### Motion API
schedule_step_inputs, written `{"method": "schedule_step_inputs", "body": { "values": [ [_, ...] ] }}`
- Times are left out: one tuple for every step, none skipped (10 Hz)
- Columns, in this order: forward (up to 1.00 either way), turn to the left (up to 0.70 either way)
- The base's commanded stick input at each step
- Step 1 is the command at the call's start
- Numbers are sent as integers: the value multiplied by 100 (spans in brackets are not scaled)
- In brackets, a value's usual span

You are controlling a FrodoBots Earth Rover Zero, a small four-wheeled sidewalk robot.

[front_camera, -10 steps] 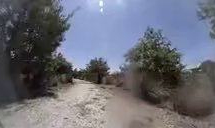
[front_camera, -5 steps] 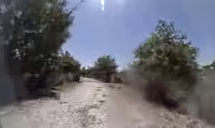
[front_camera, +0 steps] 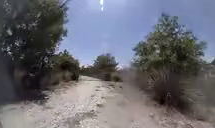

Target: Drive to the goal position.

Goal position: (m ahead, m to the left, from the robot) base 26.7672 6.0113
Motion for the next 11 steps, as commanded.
{"method": "schedule_step_inputs", "body": {
  "values": [
    [70,14],
    [70,14],
    [70,14],
    [70,14],
    [70,13],
    [70,1],
    [70,0],
    [70,0],
    [70,0],
    [70,0],
    [70,0]
  ]
}}
